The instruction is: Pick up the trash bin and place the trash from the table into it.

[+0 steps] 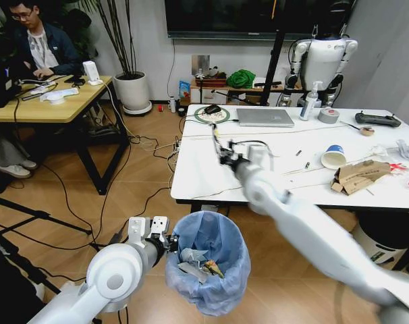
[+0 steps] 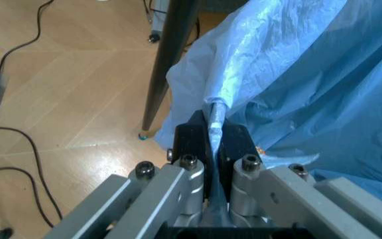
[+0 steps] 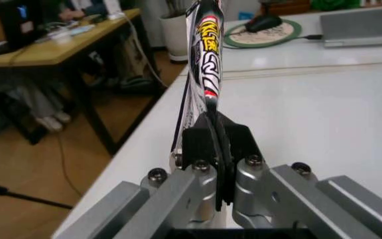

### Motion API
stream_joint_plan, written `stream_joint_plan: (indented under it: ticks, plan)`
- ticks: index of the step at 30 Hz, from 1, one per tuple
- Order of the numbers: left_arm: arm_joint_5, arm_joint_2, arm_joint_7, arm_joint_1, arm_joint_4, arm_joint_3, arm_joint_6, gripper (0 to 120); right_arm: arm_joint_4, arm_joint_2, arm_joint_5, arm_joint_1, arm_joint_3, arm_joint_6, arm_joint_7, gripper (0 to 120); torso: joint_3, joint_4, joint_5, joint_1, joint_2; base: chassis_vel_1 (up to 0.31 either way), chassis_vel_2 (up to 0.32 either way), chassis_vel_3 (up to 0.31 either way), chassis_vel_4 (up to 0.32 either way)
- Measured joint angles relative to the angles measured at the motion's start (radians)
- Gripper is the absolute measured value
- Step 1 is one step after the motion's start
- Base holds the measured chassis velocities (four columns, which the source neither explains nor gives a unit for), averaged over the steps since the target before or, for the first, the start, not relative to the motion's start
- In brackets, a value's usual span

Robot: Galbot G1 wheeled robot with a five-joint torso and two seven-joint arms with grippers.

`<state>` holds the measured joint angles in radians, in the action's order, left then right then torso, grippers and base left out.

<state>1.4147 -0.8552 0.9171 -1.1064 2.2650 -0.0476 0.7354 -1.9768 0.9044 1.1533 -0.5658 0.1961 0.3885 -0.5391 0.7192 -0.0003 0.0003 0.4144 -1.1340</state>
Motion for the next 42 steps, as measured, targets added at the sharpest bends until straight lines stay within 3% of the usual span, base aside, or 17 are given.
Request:
stream_joint_plan:
  ticks: [7, 19, 27, 35, 42]
  plan:
    - [0.02, -0.013, 0.01, 0.022, -0.032, -0.001, 0.0, 0, -0.268, -0.119, 0.041, -0.175, -0.037, -0.01, 0.052, 0, 0.0, 0.0005, -0.0004, 0.0, 0.0, 0.0, 0.0, 0.0, 0.0]
    - [0.051, -0.017, 0.023, 0.044, -0.042, -0.007, 0.0, 0, -0.342, -0.221, -0.156, -0.433, -0.029, -0.038, 0.14, 0, 0.0, 0.0002, -0.0002, 0.0, 0.0, 0.0, 0.0, 0.0, 0.0]
    - [0.06, -0.005, 0.024, 0.048, -0.039, -0.017, 0.0, 0, -0.361, -0.255, -0.224, -0.506, -0.032, -0.047, 0.159, 0, 0.0, 0.0004, -0.0002, 0.0, 0.0, 0.0, 0.0, 0.0, 0.0]
    - [0.071, 0.005, 0.024, 0.053, -0.028, -0.017, 0.0, 0, -0.369, -0.248, -0.268, -0.558, -0.035, -0.047, 0.163, 30, 0.0, 0.0003, -0.0002, 0.0, 0.0, 0.0, 0.0, 0.0, 0.0]
    - [0.086, 0.025, 0.025, 0.046, -0.011, -0.017, 0.0, 0, -0.328, -0.199, -0.256, -0.424, -0.056, -0.061, 0.135, 54, 0.0, 0.0003, -0.0003, 0.0, 0.0, 0.0, 0.0, 0.0, 0.0]
